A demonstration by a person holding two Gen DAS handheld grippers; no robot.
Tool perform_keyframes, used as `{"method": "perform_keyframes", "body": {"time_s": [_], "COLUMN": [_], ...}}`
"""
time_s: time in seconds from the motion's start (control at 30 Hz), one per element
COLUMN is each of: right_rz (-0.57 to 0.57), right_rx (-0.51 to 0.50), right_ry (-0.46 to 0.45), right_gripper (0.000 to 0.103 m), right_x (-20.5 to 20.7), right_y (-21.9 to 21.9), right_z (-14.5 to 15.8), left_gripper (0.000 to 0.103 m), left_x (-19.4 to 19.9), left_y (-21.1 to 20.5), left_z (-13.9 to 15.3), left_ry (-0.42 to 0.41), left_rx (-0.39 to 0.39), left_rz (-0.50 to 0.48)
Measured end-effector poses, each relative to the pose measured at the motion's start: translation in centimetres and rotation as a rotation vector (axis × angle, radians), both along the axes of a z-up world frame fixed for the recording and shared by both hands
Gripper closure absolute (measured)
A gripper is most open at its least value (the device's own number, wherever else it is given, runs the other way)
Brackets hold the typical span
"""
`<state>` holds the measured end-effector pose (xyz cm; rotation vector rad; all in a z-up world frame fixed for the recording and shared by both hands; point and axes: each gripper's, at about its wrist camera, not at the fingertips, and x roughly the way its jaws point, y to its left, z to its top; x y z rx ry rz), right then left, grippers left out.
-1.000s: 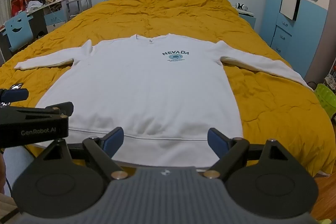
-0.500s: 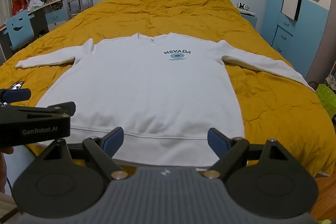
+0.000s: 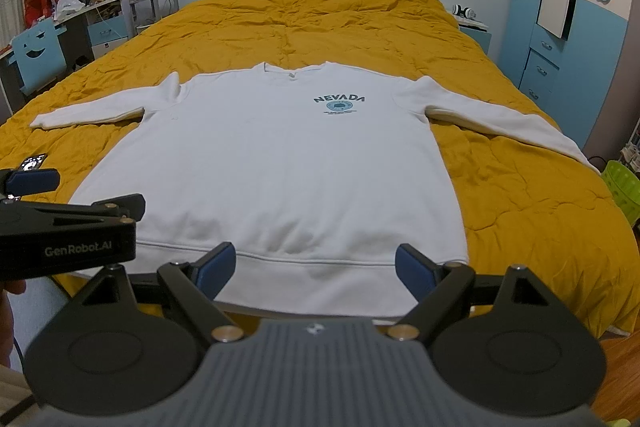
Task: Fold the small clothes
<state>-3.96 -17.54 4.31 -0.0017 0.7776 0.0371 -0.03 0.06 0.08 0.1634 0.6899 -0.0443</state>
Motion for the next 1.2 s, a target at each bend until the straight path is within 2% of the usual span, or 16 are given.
{"method": "perform_keyframes", "body": {"time_s": [1.2], "right_rz": [0.002], "right_rx": [-0.002], "right_ry": [0.004], "right_gripper": [0.02], "right_x": [-0.17], "right_y": [0.03], "right_z": [0.07], "left_gripper": [0.0], "left_x": [-0.06], "left_y": [0.27], "left_z": [-0.23], "left_ry": [0.004], "left_rx": [0.0], "left_rz": [0.004]}}
